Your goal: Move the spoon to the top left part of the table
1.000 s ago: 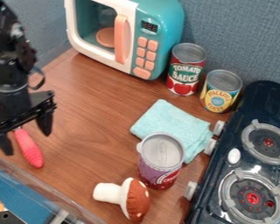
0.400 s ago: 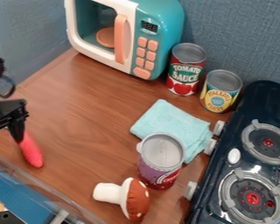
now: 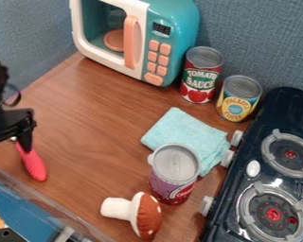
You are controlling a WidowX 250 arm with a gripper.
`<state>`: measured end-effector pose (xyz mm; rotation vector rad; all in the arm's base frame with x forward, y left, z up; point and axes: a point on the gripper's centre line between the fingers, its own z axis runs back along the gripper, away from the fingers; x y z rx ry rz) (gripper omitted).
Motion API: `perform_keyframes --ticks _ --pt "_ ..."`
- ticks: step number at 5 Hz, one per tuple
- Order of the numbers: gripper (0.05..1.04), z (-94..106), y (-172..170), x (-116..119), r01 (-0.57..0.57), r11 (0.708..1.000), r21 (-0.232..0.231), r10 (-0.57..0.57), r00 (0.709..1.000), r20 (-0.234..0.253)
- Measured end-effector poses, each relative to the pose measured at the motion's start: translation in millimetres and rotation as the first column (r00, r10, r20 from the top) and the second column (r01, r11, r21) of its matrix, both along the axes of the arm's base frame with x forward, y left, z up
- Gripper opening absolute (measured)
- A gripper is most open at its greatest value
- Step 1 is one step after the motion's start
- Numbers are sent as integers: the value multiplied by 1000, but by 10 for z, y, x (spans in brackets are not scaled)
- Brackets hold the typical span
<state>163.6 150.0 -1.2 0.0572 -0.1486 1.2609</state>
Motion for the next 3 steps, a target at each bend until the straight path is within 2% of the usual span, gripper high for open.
perform_keyframes --ticks 1,2,3 --pt "1001 57 -10 179 44 999 -4 -44 997 58" --pt "1001 -37 -45 271 63 998 -10 -63 997 53" --pt "1001 -151 -40 285 73 997 1 -73 997 19"
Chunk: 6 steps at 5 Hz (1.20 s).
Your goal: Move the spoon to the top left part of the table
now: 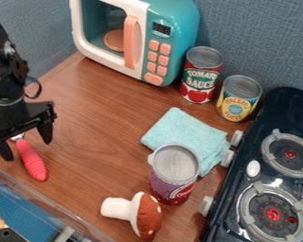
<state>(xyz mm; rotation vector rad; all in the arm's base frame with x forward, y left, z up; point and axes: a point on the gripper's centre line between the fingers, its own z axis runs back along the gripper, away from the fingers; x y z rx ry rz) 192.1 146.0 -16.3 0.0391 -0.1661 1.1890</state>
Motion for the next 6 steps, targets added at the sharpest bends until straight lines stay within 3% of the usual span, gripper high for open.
perform_keyframes --ticks 1,2,3,5,6 --pt "948 -33 -2 14 2 999 34 -1 1000 -30" --pt "655 -30 -4 39 3 998 63 -1 1000 -27" --pt "361 -28 -7 56 1 998 60 0 1000 -18" --pt "317 -41 -35 71 13 996 85 -10 999 -35" --pt "317 -34 -113 84 19 997 71 -16 999 -42"
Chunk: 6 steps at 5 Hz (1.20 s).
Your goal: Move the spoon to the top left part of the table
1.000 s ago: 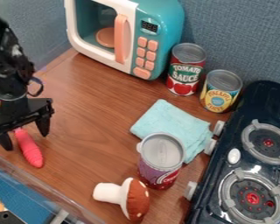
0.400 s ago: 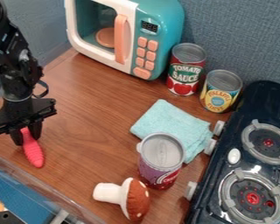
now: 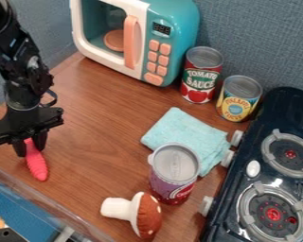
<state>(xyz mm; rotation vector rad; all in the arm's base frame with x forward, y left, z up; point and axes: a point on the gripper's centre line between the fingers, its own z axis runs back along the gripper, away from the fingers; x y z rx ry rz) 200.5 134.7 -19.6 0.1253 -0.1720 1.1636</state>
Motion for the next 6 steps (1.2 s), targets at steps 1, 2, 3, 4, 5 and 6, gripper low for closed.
perform_keyframes --ticks 1,2,3,4,5,6 --pt "317 195 -76 141 -1 999 -33 3 998 57" --pt "317 493 -70 377 -34 995 -93 46 990 131" --pt "317 679 14 553 -91 986 -138 115 977 177" --pt "317 718 96 832 -209 967 -144 238 946 222" --pt "317 689 96 1142 -270 947 -173 305 926 224" --pt "317 587 58 1417 -389 899 -203 431 870 240"
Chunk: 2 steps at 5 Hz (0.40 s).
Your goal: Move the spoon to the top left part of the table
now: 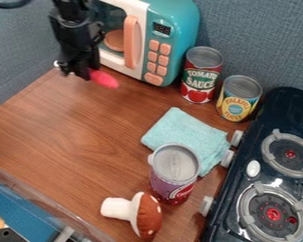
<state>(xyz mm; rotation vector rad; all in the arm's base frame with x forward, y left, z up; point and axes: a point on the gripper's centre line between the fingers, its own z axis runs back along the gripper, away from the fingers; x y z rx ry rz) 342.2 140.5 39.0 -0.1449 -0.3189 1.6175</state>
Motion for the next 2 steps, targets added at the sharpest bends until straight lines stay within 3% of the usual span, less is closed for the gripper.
perform_keyframes --ticks 1,2 --pt "317 -135 -23 152 -58 998 -7 58 998 -22" --pt "317 -353 -96 374 -82 996 39 84 995 -54"
